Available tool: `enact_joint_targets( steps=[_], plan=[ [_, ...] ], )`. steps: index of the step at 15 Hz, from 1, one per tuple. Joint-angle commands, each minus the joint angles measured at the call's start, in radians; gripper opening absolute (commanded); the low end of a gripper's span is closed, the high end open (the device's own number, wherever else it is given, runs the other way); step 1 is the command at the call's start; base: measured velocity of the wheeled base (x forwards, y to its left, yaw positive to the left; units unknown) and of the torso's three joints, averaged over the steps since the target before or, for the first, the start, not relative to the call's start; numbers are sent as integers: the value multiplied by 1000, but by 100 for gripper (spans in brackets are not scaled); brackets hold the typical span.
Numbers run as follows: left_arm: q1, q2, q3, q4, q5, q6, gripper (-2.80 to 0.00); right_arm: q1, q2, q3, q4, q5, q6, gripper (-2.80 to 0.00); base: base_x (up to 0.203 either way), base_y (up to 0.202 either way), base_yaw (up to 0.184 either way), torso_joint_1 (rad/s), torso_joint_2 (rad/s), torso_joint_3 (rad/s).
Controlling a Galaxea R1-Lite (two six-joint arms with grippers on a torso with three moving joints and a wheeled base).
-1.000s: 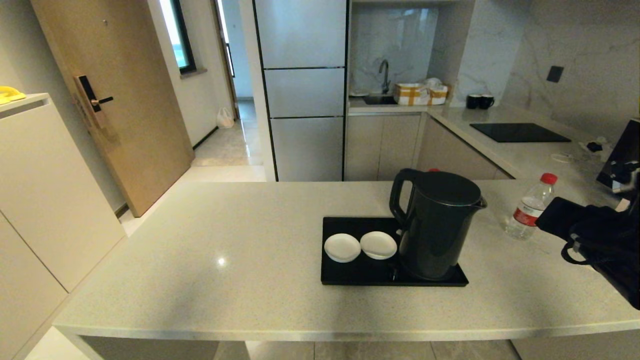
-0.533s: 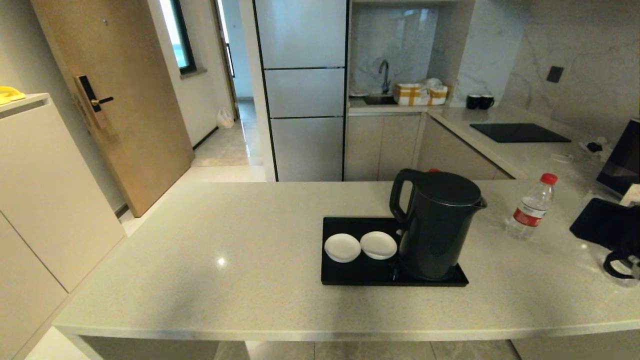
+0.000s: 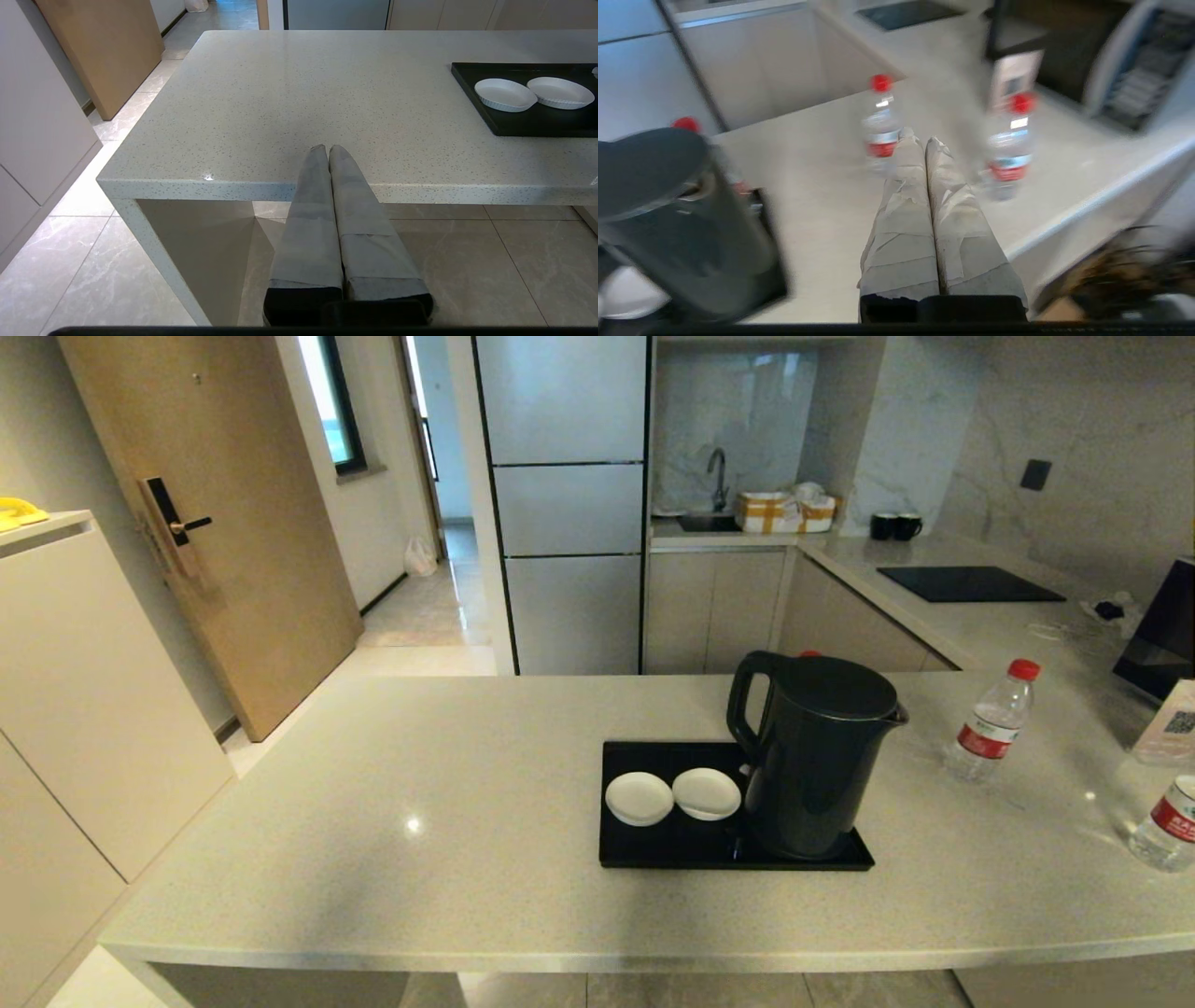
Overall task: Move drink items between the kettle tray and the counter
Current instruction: Return the bottled water to its original position
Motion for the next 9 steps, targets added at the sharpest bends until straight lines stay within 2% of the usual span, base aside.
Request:
enact_joint_targets(
  steps=[1,2,5,7,9],
  plan=[
    [0,0,0,0,0,0,-280,-5,-198,-14,68,-37,-89,-280,0,0,0,0,0,0],
    [0,0,0,0,0,0,-280,-22,-247,-18,102,-59,-121,-280,0,0,0,0,0,0],
    [2,0,0,0,0,0,-280,-160,-378,-13,207,-86,-182,-280,0,0,0,0,0,0],
    [0,0,0,0,0,0,-280,-193,-526,29,271,-84,-199,-280,0,0,0,0,0,0],
    [2,0,0,0,0,0,-280,-204,-726,81,405,-76,-208,-280,0,0,0,0,0,0]
  ],
)
